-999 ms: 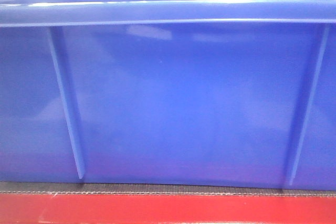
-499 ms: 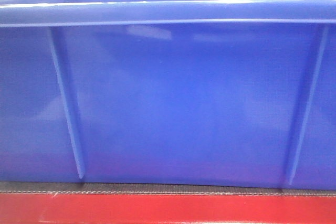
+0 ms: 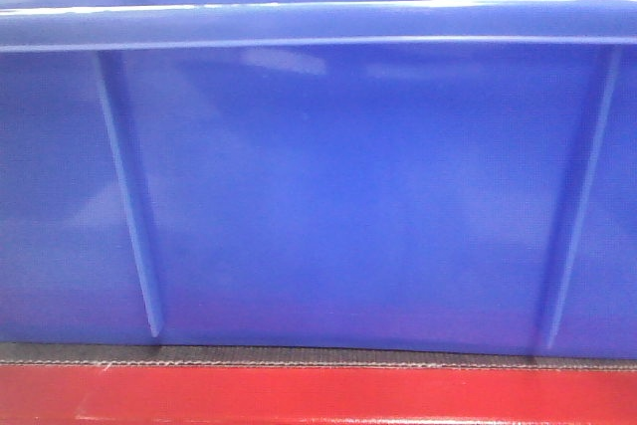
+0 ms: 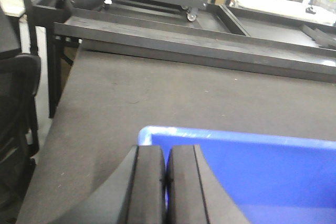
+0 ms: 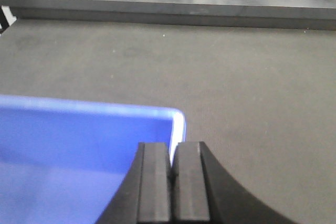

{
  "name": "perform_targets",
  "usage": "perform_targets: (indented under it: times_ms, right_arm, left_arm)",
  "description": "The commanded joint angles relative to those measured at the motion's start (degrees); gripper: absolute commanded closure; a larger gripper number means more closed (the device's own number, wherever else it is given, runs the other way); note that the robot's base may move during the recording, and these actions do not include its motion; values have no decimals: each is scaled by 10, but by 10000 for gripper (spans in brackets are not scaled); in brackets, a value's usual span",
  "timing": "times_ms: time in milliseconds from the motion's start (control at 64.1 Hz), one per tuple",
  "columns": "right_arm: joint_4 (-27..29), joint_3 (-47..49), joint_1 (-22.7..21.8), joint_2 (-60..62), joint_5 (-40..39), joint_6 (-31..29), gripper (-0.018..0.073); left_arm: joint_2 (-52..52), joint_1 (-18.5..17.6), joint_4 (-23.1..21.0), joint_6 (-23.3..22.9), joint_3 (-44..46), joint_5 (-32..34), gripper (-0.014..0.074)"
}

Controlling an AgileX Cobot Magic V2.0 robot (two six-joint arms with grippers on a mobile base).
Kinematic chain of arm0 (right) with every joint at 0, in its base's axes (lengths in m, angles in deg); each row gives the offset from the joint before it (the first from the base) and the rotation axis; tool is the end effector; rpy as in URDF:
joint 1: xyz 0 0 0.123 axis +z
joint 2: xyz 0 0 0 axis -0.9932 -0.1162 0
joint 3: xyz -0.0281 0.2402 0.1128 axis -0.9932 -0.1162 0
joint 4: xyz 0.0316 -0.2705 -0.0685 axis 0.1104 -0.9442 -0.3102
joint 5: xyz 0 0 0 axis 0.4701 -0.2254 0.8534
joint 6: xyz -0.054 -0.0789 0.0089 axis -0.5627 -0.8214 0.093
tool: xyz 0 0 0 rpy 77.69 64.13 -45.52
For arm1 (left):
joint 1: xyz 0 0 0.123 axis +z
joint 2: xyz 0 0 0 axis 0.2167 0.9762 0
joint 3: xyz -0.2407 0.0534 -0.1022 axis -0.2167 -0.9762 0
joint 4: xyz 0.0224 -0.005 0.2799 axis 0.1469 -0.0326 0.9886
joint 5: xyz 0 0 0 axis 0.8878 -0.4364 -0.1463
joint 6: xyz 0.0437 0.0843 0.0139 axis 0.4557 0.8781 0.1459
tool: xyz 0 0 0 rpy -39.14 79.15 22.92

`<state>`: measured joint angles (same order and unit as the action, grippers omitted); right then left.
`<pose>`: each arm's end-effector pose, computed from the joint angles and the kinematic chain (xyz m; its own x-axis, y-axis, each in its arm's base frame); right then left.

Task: Move blue bin to conveyor side
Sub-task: 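Open both grippers and release the bin rim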

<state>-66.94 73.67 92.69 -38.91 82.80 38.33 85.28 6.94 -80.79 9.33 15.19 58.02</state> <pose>0.2334 0.0353 0.4299 -0.3306 -0.0157 -0.9436 -0.1205 0.9924 0.0257 0.2418 -0.0263 0.4170 -0.1943 -0.1568 -0.9683 0.0915 0.9799 -0.1770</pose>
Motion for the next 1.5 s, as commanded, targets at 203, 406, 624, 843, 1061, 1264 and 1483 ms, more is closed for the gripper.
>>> perform_targets:
  times_ms: [203,406,624,843,1061,1264,1483]
  right_arm:
    - [-7,-249,-2,171,-189,-9,648]
    - [-13,-354,-2,297,-228,-9,648]
    - [-13,-437,-2,430,-222,-9,648]
    - [-13,-503,-2,527,-191,-9,648]
    - [-13,-510,-2,556,-161,-9,648]
    - [-13,-510,-2,556,-158,-9,648]
    - [-13,-510,-2,556,-158,-9,648]
  left_arm:
    - [-134,-1,0,1,-204,156,594]
    - [-222,-1,0,1,-307,196,594]
    - [-312,-1,2,1,-387,209,594]
    - [-381,-1,9,1,-453,226,594]
    - [-415,-1,9,1,-461,226,594]
    - [-416,-1,9,1,-461,226,594]
    - [-416,-1,9,1,-461,226,594]
